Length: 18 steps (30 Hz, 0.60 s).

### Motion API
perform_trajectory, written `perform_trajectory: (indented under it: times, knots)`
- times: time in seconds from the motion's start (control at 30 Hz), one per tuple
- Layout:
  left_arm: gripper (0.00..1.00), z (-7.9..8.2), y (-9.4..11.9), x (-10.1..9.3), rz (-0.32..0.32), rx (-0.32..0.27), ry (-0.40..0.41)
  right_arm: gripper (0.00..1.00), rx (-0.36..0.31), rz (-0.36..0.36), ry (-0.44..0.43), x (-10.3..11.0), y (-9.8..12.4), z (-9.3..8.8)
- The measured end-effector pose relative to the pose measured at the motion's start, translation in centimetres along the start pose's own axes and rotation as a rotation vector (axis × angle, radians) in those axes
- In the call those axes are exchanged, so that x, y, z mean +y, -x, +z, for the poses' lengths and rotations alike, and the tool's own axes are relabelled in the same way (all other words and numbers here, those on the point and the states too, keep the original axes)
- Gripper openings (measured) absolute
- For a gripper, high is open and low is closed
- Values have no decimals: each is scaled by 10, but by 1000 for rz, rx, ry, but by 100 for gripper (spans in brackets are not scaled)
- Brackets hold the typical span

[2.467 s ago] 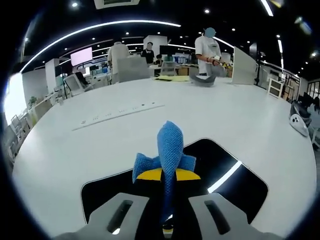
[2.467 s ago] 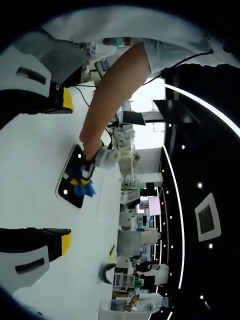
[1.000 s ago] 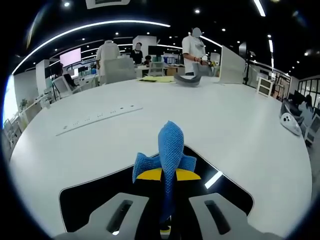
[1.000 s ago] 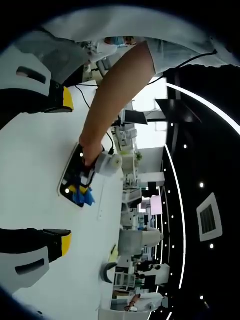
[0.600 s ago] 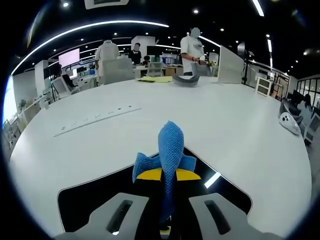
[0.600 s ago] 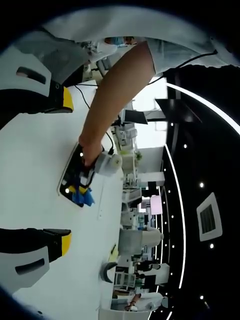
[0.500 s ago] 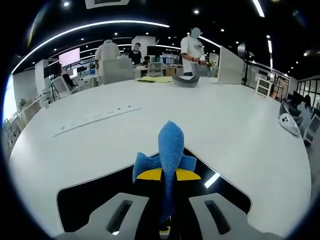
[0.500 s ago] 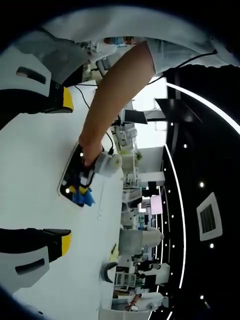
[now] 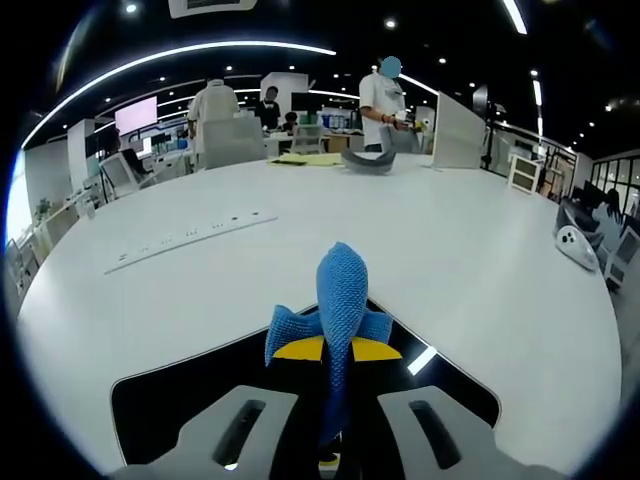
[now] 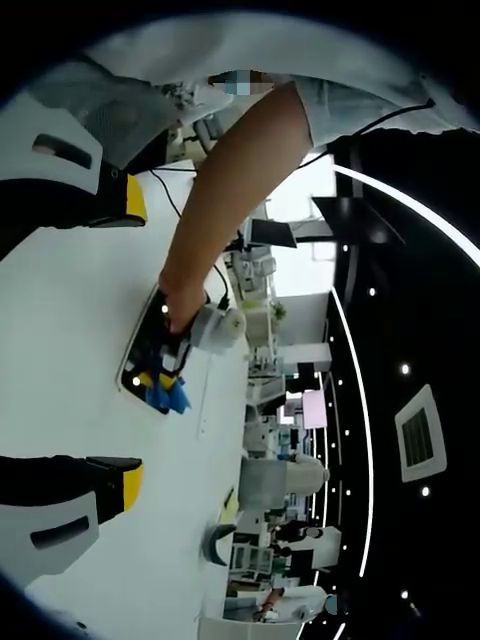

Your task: Wipe the mirror surface with the cleaning cloth until all visible marks leave the cleaned area.

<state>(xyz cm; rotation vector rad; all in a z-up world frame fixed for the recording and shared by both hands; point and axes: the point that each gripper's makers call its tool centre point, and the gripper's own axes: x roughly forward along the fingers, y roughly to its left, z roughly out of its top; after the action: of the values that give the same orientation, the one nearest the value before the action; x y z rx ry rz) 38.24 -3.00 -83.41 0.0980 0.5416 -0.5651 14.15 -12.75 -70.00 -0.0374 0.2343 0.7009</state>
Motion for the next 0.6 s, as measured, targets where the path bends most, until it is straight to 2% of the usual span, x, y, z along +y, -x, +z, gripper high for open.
perform_trajectory:
  times: [0.6]
  knots:
    - [5,0,0,-3,-9,0,0,94,5,-5,1,-1,-1,-1]
